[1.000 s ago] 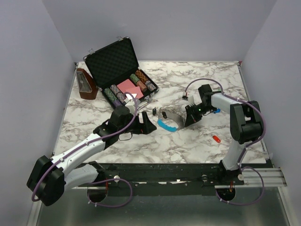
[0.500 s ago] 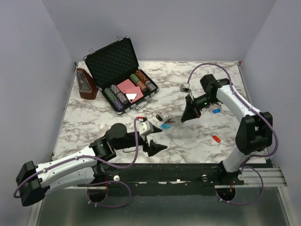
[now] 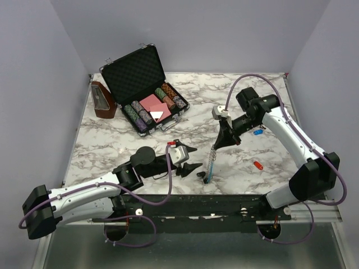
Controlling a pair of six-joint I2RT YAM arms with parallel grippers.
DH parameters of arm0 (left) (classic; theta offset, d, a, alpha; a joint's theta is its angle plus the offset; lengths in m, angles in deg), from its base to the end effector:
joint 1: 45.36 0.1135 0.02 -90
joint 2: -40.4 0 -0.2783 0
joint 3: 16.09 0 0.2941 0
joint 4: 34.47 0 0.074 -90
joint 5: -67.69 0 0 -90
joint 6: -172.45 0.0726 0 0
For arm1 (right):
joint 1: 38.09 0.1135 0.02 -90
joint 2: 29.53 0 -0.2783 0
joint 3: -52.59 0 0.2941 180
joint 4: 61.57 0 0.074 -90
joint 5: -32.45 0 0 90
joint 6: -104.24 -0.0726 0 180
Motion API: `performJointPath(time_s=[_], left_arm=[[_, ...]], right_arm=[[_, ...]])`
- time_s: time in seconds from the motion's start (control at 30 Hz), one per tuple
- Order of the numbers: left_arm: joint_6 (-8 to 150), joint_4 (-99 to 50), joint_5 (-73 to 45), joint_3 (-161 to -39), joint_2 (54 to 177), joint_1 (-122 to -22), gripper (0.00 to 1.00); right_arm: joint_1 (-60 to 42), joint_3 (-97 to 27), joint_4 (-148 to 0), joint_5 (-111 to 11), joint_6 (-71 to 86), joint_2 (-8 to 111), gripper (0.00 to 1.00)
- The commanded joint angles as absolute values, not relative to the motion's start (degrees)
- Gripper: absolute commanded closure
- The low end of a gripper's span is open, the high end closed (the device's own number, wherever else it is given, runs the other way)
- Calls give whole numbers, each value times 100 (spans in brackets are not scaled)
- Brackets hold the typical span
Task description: Put the keys on the keyring
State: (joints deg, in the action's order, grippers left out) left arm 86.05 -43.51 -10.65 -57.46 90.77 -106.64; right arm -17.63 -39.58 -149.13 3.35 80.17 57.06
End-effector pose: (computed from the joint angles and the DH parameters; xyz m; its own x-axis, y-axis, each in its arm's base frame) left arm 0.1208 -0.2509 0.2819 0.0604 0.0178 -0.9980 0.9541 0.2928 0.0629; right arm 0.2696 0.1683 0.3117 -0.1189 -0.5183 -0.8469 -0.9630 -0.1476 0.2255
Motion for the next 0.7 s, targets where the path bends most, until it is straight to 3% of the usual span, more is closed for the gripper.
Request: performJointPath(time_s=[0.0,0.37,0.67], left_arm=[[8325,-4642,-1221,-6073,9331,-10689,39],[7991,-4897,-773,-6187,9665,-10680,49],[8139,-4757,-1334,-6521,10043,-10697,53]], right_arm=[[-1516,-3847,-15473,468,9139,5336,99],[-1366,-3872,-15464,863,9879,5195,99],[-1305,-3960,-15464,1004,9783,5247,99]])
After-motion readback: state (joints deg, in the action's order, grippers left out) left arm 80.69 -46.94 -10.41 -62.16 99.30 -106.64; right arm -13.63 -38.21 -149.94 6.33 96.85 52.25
